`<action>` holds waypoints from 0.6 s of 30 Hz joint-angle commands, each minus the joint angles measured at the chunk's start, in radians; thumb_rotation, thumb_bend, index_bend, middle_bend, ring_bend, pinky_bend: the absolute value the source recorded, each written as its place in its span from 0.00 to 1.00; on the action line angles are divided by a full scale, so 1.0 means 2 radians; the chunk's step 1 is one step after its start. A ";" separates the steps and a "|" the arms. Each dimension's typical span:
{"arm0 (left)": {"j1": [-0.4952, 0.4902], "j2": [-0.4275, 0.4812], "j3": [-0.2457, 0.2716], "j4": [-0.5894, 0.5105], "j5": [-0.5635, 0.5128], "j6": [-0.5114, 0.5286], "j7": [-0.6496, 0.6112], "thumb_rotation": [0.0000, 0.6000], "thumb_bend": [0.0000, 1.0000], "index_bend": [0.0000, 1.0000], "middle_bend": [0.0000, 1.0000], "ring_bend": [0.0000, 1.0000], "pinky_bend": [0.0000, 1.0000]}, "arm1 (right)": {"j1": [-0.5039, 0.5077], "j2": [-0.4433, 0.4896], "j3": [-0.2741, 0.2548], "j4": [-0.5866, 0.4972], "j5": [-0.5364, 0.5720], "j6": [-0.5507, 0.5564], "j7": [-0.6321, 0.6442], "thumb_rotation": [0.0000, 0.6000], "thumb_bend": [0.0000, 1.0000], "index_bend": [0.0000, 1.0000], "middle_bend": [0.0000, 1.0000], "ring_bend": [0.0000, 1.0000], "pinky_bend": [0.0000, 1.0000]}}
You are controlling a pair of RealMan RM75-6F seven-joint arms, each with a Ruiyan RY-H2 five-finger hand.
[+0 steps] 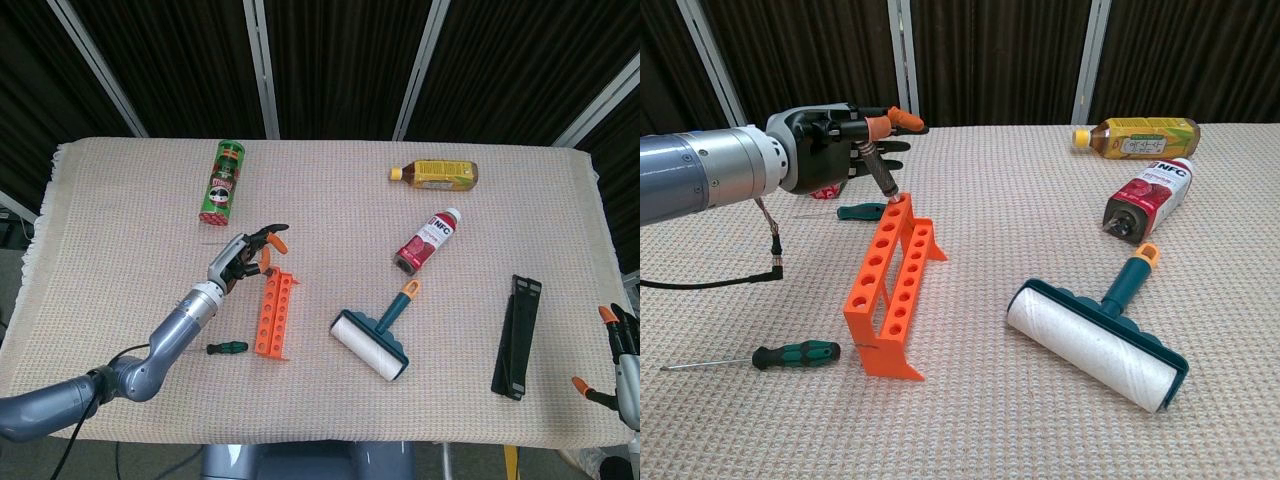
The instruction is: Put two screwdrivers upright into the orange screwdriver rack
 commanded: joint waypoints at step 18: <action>-0.036 -0.015 -0.008 0.032 -0.074 -0.011 0.057 1.00 0.76 0.48 0.10 0.00 0.00 | -0.002 0.000 0.001 0.000 0.002 0.002 0.001 1.00 0.00 0.00 0.00 0.00 0.00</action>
